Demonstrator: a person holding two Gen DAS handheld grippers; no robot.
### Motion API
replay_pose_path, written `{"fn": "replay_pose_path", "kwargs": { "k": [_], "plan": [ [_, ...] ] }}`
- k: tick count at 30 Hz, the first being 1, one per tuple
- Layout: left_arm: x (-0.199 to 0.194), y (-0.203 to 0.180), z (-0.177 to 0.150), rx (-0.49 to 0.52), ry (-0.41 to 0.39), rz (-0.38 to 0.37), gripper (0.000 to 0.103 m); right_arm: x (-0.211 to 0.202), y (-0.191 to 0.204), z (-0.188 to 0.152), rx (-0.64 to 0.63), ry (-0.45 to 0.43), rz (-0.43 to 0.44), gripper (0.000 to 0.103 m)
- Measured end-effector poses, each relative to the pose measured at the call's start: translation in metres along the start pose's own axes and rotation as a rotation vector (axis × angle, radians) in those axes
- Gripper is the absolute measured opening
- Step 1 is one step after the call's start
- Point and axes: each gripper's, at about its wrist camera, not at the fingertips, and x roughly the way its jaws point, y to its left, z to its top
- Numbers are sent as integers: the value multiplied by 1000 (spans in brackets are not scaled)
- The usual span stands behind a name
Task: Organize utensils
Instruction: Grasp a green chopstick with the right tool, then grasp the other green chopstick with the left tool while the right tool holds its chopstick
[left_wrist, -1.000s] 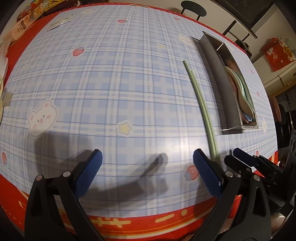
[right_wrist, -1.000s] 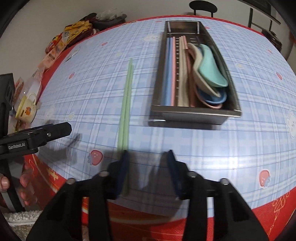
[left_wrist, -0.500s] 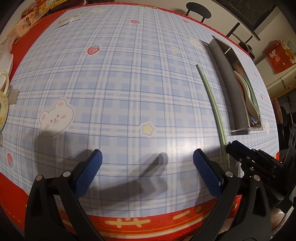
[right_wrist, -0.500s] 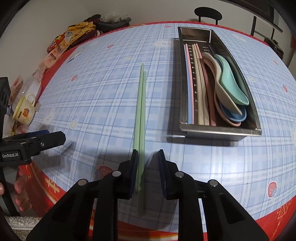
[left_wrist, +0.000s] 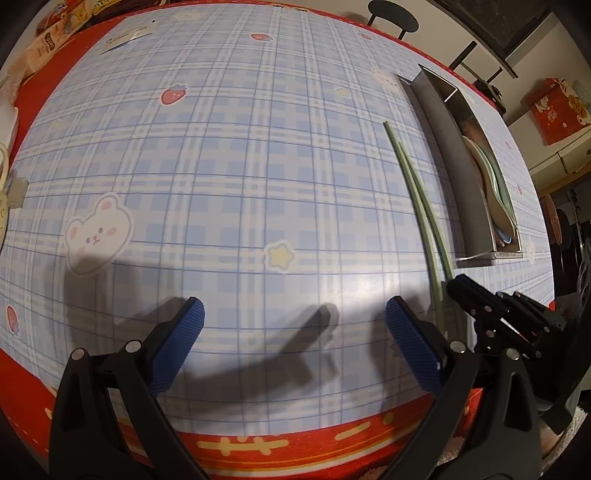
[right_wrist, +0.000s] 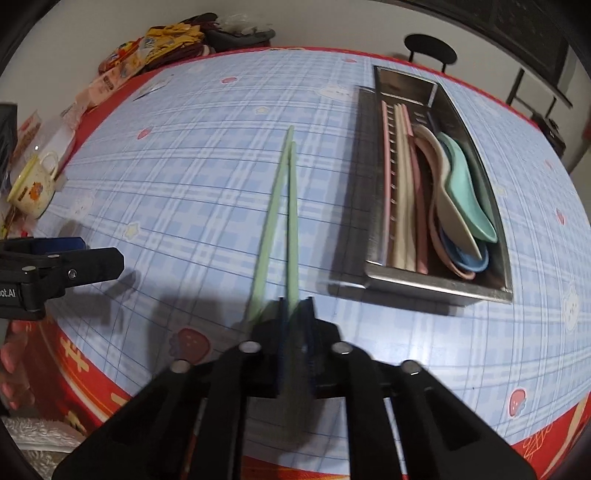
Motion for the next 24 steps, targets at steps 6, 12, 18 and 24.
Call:
{"fn": "replay_pose_path", "kwargs": {
  "k": [6,12,18,24],
  "plan": [
    [7,-18,7,25,4,-6,97,-9,-19,-15,51,9,42,7],
    [14,-52,20,107,-33,-13,97,-18,-42,-28,124,9,73,7],
    [24,-88,32,171,-64,-9,96,-20,-51,-35,140,4,113,7],
    [38,-114,37,224,-63,42,76,-21,-56,-38,135,2,139,7]
  ]
}}
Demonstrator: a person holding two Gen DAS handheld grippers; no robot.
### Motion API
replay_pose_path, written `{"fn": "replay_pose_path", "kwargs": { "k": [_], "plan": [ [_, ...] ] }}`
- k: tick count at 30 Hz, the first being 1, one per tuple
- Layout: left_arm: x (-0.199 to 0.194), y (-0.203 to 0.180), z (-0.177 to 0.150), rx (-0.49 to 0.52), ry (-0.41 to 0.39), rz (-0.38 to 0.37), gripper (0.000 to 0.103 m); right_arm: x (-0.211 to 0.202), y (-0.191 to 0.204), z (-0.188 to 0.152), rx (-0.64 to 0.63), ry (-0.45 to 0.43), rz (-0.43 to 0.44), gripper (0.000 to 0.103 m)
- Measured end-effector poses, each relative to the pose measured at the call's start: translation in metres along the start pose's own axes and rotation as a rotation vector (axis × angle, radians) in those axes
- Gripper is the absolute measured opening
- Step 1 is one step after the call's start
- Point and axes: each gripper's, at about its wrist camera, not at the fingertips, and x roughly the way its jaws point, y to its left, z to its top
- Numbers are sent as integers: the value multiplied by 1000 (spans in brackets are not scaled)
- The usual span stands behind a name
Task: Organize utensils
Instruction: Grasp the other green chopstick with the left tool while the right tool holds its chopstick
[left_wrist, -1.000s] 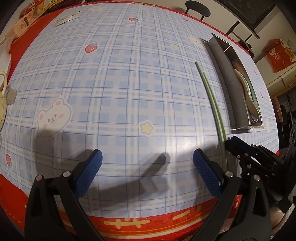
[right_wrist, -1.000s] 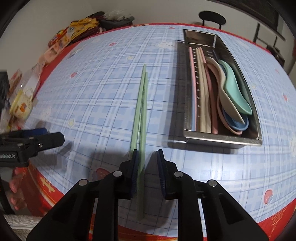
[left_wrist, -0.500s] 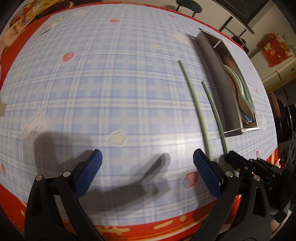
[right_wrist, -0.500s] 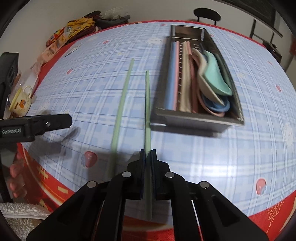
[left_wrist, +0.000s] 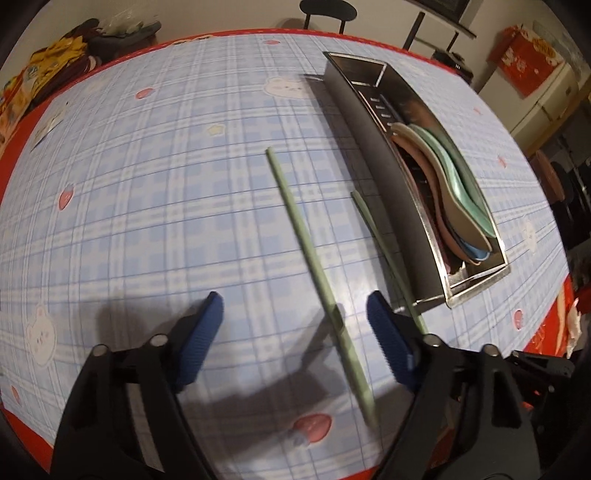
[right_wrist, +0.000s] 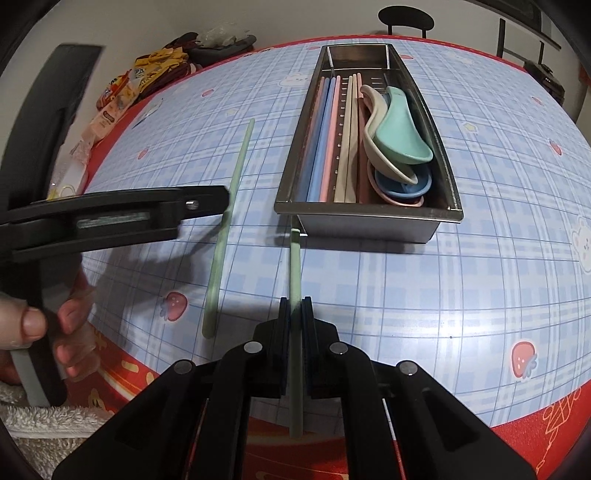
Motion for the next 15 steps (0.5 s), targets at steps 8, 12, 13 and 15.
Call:
{"fn": "replay_pose_path", "kwargs": {
  "k": [8,12,13,15],
  "plan": [
    [16,-16,1,58,2,89,63,-2,-4,1,-1,11,17,7],
    [15,-16,1,75,-12,112,46,-1,-2,5,-14,24,11,8],
    [15,-13,1,74,-15,113,40,-1,-1,6,-19,26,8,8],
    [13,-9,2,71,-14,112,31,-1,0,7,-20,28,14,13]
  ]
}}
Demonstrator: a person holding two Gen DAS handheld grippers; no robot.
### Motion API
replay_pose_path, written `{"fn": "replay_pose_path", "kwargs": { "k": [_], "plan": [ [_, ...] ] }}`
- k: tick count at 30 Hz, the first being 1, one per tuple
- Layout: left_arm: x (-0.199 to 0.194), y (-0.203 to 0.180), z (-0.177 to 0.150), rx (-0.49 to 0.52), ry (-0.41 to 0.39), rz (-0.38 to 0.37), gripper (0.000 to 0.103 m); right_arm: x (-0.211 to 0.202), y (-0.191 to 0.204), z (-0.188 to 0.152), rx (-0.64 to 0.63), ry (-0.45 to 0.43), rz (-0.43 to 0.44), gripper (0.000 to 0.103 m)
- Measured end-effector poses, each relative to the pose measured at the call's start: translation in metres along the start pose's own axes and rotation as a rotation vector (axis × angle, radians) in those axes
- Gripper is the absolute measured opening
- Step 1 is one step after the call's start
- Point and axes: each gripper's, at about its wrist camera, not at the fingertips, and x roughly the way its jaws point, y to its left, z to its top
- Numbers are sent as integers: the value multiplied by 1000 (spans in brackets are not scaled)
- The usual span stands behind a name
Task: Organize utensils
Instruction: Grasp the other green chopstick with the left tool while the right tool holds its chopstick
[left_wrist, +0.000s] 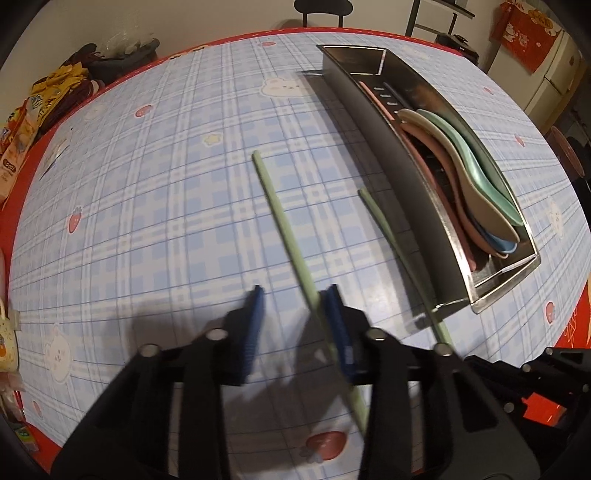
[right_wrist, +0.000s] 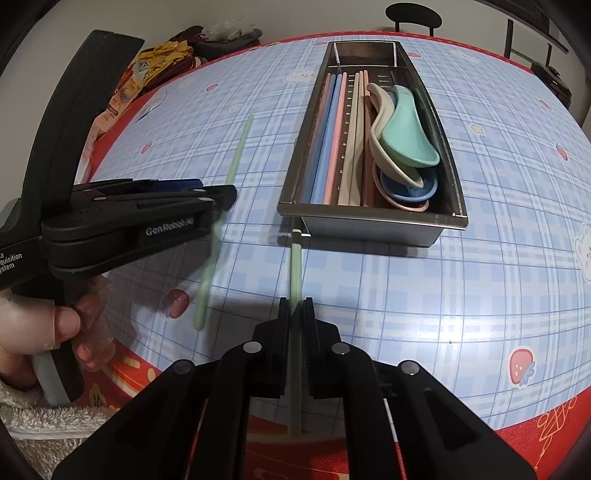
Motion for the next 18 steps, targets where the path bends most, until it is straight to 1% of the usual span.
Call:
{"fn": "replay_pose_path", "kwargs": {
  "k": [1,2,3,5,10,18],
  "plan": [
    [0,2,-1,-3,1,-3,26,1,2,2,0,-1,4,15],
    [-1,4,-1,-4,3,-7,23,1,2,4,-1,-4,5,19],
    [-1,6,-1,-5,7,-15,22,2,3,6,-2,-8,5,23],
    [-3,9,-5,-8,12,-33,18,3,5,9,-13,-20,10,25],
    [-9,15,-16,-3,29,-74,16,9,14,16,-80,-34,-26,25],
    [-18,27,-36,-16,49,-141,14,13,19,17,-142,-67,-63,25]
  ]
}}
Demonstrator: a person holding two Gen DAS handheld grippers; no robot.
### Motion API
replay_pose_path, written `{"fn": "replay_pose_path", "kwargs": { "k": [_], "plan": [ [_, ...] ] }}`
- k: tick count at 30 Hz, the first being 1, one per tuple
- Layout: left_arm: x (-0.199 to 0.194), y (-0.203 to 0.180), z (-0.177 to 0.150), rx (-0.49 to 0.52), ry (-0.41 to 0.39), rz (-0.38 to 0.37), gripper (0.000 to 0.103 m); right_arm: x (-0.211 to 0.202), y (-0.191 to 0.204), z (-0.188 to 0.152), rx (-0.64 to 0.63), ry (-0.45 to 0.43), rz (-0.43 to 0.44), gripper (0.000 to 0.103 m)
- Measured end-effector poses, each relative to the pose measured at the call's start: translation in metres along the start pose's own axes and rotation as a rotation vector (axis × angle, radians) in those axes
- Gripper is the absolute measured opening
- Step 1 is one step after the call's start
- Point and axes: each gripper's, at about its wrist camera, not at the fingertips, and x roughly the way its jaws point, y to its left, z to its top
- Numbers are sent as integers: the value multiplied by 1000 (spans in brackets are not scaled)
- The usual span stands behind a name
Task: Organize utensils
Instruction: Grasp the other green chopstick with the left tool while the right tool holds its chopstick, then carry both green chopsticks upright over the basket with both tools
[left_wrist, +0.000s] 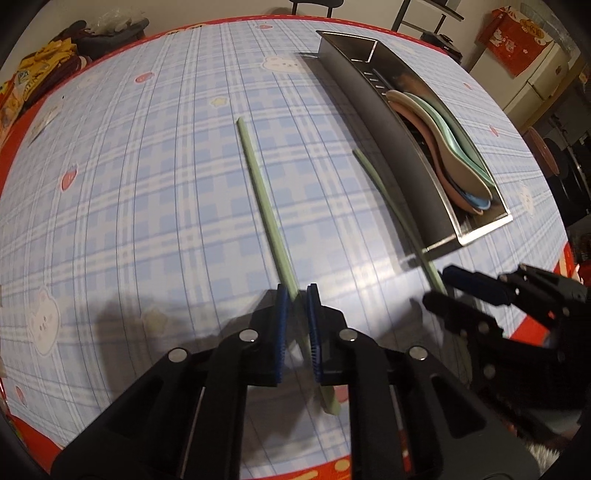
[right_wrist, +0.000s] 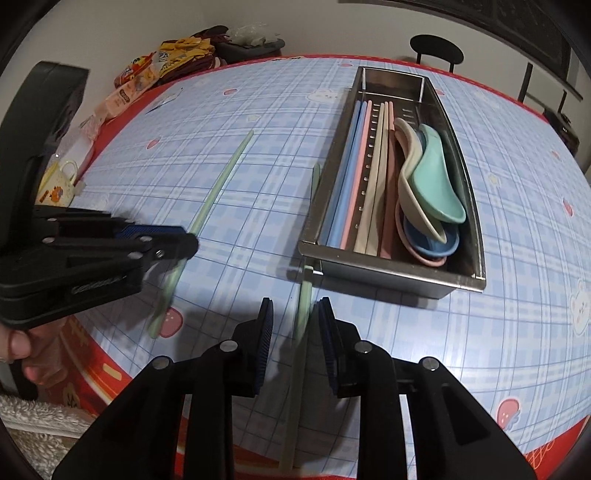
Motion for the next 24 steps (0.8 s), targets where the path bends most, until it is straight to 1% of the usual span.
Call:
{"fn": "replay_pose_path", "kwargs": {
  "k": [1,2,3,6,9,13,18,21,23,24],
  "plan": [
    [-1,1,-2,-5,1,-7,14,0,0,0,-1,0,-3,24],
    [-1,2,-3,-8,1,-11,14,0,-1,0,-2,0,-7,20],
    [-2,3,-5,-14,-2,-17,13,0,0,0,-3,0,-15,13],
    [-2,5,-7,-29,-10,-24,13,1,-3,1,5,3,-32,8],
    [-2,4,-8,-29,-15,-18,13,1,-4,1,17,3,-31,8],
    [-3,3,-8,-24,-21,-12,14,0,3,-4,-5,-1,-37,8],
    [-3,6,-10,-32,-31,-26,13,-1,16,-9,-79,-10,-87,8],
    [-3,16,-8,-89,-18,-73,11,-1,11,-5,-56,10,-57,7],
    [-7,24,-11,-128,-13,-99,10,-4,4,-3,0,23,7,6],
    [-10,26,-13,-139,-19,-104,10,-7,3,-3,11,16,19,6]
  ]
}}
